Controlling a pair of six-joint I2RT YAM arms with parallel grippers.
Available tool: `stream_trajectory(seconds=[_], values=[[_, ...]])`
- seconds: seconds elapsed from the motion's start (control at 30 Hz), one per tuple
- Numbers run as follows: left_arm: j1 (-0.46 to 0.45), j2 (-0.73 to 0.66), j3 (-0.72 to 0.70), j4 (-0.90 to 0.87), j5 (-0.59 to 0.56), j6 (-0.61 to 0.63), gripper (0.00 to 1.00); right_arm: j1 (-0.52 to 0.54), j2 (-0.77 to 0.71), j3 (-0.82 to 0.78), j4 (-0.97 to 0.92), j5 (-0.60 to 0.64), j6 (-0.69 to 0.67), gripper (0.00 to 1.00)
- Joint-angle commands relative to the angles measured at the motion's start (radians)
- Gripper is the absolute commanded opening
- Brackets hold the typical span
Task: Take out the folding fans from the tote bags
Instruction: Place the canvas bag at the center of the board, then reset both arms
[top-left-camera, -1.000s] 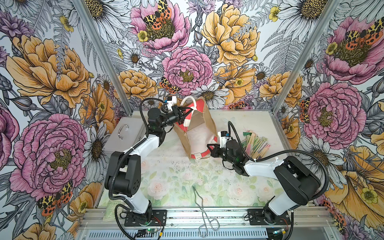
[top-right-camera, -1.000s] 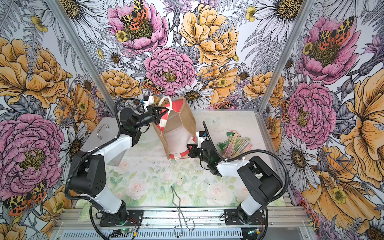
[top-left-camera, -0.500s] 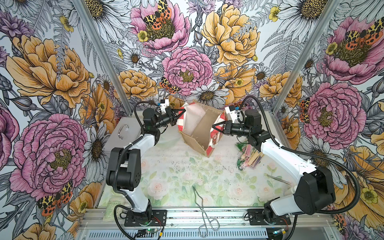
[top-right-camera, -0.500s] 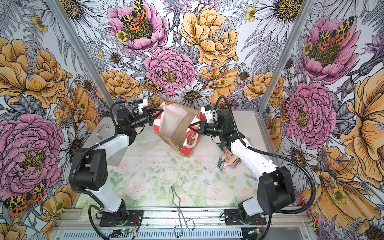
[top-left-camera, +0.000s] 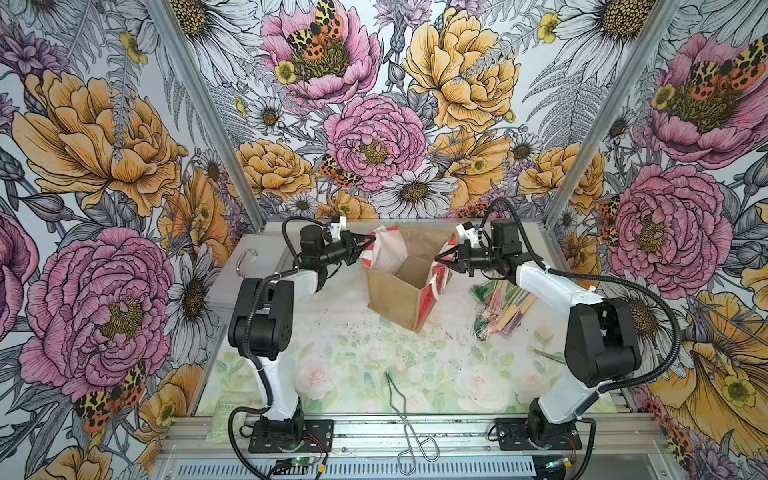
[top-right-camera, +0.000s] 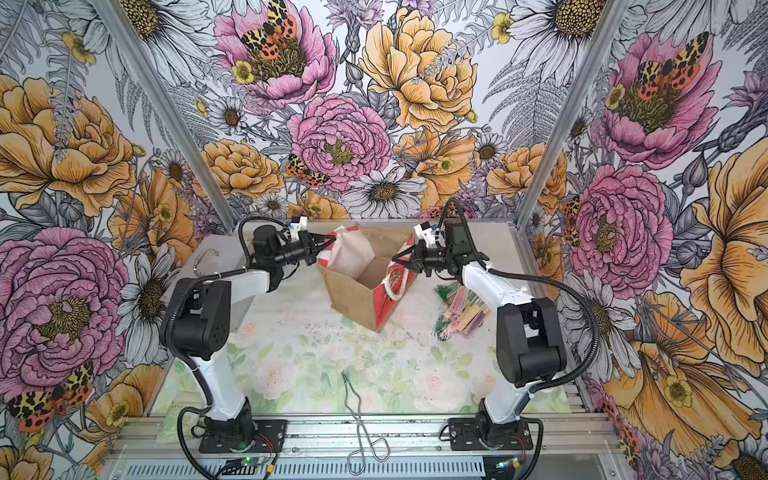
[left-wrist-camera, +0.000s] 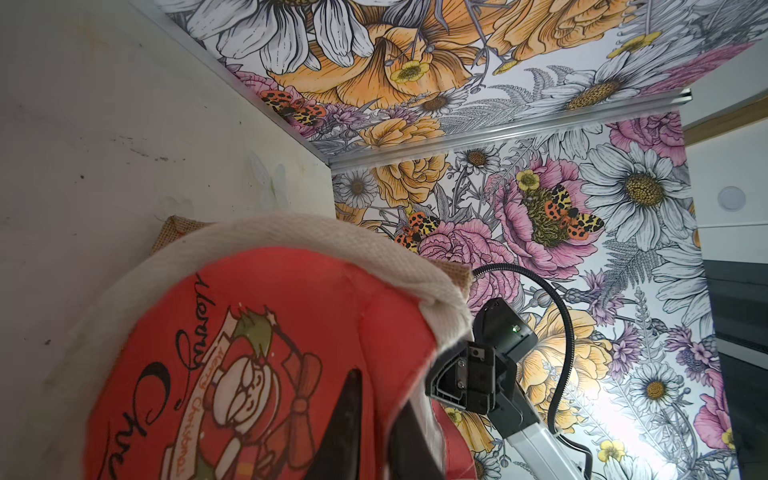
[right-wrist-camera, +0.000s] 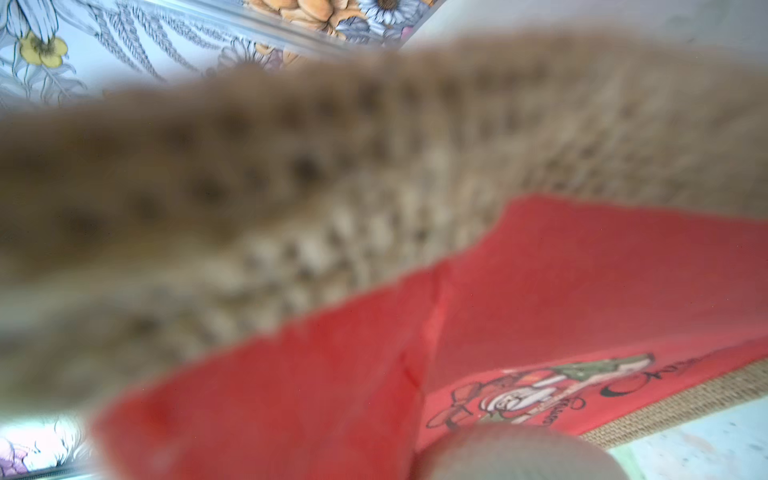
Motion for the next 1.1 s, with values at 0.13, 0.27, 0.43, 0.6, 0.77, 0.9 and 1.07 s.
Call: stream_trajectory(seconds=[0.13,0.27,0.43,0.6,0.77,0.9,1.07], values=[[-0.041,-0.003,0.048,0.005,-0.015,0.099,0.26,-0.031,-0.007,0.012,-0.090,0.037,-0.131,0.47],[-0.043,-0.058,0.040,-0.002,-0.026,0.139,0.98,-0.037,-0.083,0.053,-0.284,0.173,-0.269,0.57],[-0.044,-0.175,0.036,-0.188,-0.081,0.288,0.97,-0.059,-0.202,0.071,-0.494,0.385,-0.396,0.61],[-0.044,-0.287,0.066,-0.451,-0.177,0.471,0.98,-0.111,-0.362,0.023,-0.530,0.371,-0.424,0.70],[-0.039,-0.384,0.102,-0.693,-0.320,0.629,0.98,-0.164,-0.500,0.020,-0.594,0.478,-0.455,0.78],[-0.028,-0.460,0.090,-0.766,-0.385,0.686,0.98,-0.226,-0.599,-0.001,-0.618,0.611,-0.465,0.81],[-0.004,-0.533,0.055,-0.826,-0.441,0.737,0.98,-0.291,-0.641,-0.069,-0.615,0.752,-0.493,0.84]])
